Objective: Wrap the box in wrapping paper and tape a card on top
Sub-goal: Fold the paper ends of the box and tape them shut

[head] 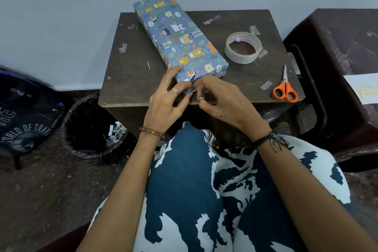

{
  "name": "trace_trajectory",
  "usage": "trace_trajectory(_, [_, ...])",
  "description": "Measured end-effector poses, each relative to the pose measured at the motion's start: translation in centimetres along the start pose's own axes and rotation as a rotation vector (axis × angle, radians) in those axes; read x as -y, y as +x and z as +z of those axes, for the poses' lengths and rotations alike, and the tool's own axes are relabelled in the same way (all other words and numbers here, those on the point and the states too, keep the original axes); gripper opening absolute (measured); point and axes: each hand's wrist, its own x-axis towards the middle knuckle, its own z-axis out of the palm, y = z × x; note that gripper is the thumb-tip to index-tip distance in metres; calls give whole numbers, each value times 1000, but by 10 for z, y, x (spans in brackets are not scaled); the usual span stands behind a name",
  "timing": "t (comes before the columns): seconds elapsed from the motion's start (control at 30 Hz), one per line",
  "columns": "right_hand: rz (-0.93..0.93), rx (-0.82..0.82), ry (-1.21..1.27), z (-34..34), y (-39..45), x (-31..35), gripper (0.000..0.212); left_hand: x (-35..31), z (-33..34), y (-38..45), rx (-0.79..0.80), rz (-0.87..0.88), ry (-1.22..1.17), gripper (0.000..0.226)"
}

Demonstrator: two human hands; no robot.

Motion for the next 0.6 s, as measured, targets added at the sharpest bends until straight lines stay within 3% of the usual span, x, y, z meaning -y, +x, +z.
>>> trace_trajectory(0.43, [33,-1,58,0,-5,0,5,-9,7,1,-95,-32,26,10])
trace_trajectory(0.6, [-6,-56,103,8,-1,-2,6,-9,6,2,-111,-116,-17,33])
